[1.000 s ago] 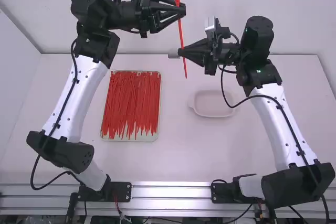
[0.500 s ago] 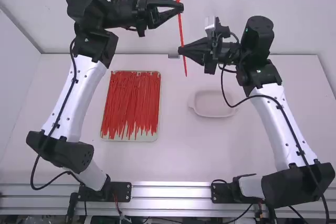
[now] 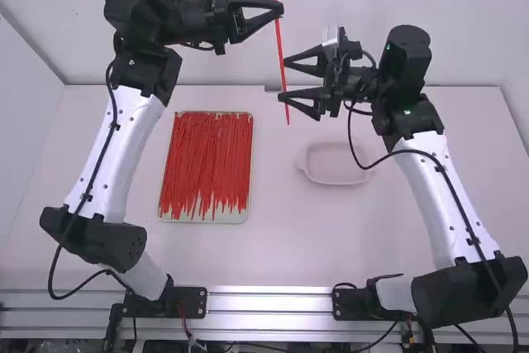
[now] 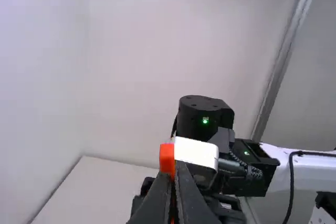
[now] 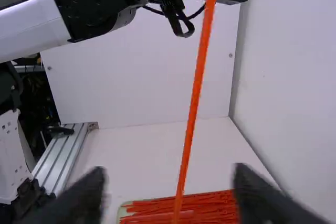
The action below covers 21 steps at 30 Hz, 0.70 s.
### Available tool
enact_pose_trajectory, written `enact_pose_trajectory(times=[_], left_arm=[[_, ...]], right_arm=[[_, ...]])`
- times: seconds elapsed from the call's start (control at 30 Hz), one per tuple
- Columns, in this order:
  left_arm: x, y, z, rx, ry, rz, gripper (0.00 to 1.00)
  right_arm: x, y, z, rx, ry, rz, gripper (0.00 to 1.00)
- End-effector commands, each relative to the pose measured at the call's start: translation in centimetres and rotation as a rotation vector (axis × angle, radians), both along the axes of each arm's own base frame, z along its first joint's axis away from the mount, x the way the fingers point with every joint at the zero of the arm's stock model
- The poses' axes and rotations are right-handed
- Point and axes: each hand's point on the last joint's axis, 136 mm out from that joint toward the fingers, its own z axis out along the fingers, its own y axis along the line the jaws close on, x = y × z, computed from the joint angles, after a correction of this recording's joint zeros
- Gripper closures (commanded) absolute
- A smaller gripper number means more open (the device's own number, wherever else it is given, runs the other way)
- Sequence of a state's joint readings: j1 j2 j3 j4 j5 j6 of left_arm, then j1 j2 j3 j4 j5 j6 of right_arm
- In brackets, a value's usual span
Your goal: Fasten the cable tie
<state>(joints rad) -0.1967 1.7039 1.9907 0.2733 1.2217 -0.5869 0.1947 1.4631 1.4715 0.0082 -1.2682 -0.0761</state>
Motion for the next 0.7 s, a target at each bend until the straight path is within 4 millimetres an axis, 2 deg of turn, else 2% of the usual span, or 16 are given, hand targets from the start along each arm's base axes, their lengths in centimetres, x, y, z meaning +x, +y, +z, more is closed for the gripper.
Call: enact_pose_trajectory(times=[0.0, 0.13, 0.23, 0.3, 0.4, 0.5, 0.57, 0.67], left_arm=[[0.4, 1.1, 0.8, -0.011, -0.018, 0.045, 0.98], [1.5, 2.1, 0.6, -0.012, 0.006, 0.091, 0.98], [1.7, 2.5, 0.5, -0.007, -0.004, 0.102, 0.98], [2.6, 3.0, 0.3, -0.014, 0.021, 0.146, 0.98], [4.2, 3.3, -0.7, -0.005, 0.05, 0.225, 0.98], [5.6, 3.8, -1.5, 0.006, 0.07, 0.289, 0.98], [7.3, 4.5, -2.6, 0.02, 0.105, 0.383, 0.98], [8.9, 5.3, -3.7, 0.037, 0.132, 0.463, 0.98]], right_arm=[[0.6, -0.5, 0.4, -0.002, 0.01, -0.034, 0.01], [0.5, -1.1, -0.1, -0.006, 0.056, -0.027, 0.0], [-0.6, -1.4, -0.1, -0.007, -0.021, 0.042, 0.01], [-2.2, -1.7, 0.0, 0.007, -0.133, 0.14, 0.01], [-2.9, -1.7, 0.1, 0.015, -0.161, 0.181, 0.01], [-2.2, -1.4, -0.4, -0.001, -0.131, 0.135, 0.01], [-0.4, -1.6, -1.9, -0.047, -0.038, 0.018, 0.01], [0.7, -1.9, -3.6, -0.094, 0.061, -0.064, 0.01]])
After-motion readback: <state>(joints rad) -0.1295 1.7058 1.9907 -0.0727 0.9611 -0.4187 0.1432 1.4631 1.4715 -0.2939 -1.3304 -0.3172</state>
